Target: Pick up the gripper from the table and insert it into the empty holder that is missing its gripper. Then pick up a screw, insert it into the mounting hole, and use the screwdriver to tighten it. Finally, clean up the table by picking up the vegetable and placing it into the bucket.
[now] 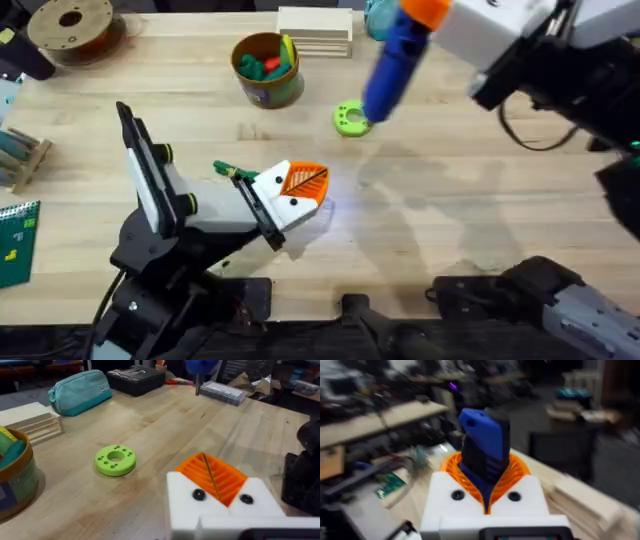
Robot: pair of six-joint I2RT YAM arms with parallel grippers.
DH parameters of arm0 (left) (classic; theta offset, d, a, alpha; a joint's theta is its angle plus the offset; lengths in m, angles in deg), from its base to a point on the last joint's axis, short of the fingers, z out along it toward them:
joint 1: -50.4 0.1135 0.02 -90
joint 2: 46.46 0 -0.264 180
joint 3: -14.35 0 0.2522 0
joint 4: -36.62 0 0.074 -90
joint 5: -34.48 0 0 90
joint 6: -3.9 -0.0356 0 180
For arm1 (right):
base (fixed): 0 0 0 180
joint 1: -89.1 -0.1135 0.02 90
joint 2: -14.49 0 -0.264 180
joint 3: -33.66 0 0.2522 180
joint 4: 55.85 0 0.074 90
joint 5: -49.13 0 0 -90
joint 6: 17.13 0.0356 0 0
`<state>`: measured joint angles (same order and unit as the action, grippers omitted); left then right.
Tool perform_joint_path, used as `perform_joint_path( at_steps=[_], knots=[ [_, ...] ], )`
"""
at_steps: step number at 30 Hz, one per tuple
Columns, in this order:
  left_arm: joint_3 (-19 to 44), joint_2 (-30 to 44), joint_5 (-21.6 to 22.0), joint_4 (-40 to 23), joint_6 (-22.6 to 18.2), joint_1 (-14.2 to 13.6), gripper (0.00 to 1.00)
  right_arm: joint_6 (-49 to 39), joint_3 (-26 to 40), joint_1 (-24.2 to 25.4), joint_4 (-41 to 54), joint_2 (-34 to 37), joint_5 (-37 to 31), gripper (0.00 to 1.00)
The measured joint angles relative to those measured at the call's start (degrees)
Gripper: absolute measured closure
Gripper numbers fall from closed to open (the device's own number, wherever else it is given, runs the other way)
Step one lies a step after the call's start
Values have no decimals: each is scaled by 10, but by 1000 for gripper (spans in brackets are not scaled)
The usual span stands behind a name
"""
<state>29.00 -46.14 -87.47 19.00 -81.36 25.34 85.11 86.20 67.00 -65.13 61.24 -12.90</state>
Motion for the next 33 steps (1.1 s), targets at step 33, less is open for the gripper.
perform_joint_path(
  at_steps=[33],
  knots=[
    [0, 0, 0, 0, 0, 0, 991, 2, 0, -229, -246, 169, 4, 971]
  ],
)
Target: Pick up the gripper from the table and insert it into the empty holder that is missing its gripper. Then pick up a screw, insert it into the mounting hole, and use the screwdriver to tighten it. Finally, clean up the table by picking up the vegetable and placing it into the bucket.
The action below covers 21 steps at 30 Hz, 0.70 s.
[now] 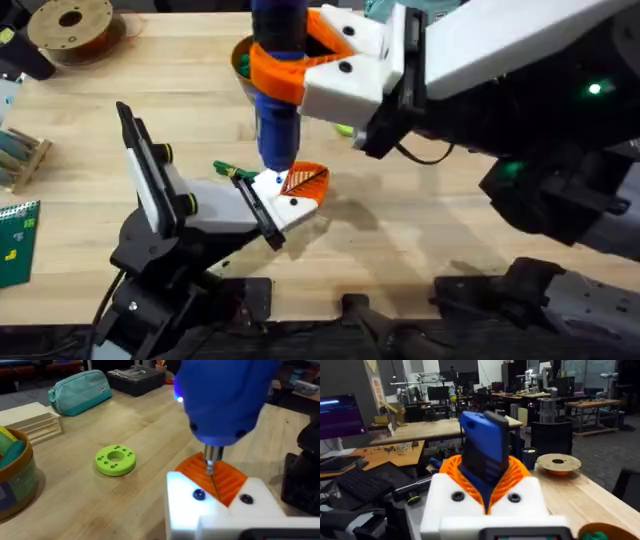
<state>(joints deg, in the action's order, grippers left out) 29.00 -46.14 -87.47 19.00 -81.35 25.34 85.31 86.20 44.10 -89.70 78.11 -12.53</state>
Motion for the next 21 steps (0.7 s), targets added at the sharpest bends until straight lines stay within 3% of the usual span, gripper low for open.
perform_joint_path(
  at_steps=[21],
  knots=[
    [0, 0, 0, 0, 0, 0, 991, -21, 0, -9, 1, 16, 0, 971]
  ],
)
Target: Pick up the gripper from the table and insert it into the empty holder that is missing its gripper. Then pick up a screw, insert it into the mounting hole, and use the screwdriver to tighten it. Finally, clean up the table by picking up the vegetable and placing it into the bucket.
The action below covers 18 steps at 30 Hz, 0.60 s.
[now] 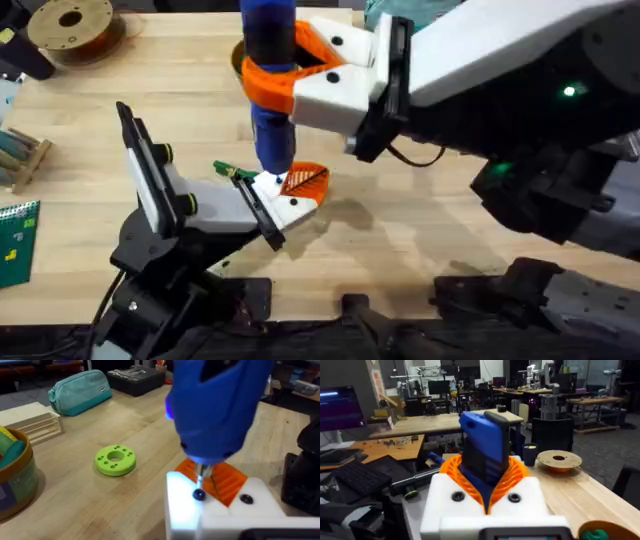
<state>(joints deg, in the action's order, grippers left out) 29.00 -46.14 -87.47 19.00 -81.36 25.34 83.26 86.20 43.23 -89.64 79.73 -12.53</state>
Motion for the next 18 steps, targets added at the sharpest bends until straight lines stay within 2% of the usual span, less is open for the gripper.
perform_joint_path(
  at_steps=[18],
  knots=[
    [0, 0, 0, 0, 0, 0, 991, -12, 0, 0, 15, 0, 0, 971]
  ],
)
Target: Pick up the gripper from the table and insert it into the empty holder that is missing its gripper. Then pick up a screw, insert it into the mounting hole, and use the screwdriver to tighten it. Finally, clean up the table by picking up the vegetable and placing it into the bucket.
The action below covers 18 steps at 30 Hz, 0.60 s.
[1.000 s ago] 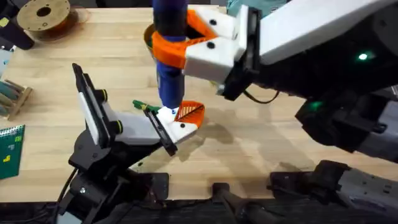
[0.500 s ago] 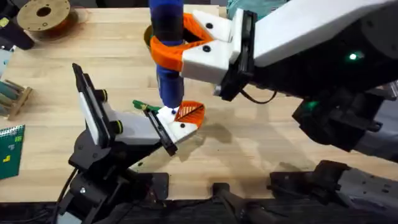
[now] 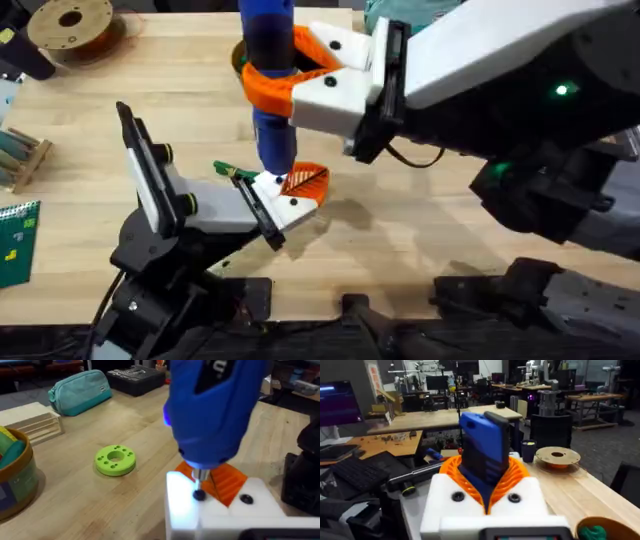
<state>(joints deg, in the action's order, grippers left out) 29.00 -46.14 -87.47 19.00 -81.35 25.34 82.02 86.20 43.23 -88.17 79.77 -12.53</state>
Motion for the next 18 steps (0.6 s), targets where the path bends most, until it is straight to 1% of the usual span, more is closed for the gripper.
perform_joint_path(
  at_steps=[18],
  knots=[
    [0, 0, 0, 0, 0, 0, 991, 7, 0, 0, -3, 0, 0, 971]
  ],
)
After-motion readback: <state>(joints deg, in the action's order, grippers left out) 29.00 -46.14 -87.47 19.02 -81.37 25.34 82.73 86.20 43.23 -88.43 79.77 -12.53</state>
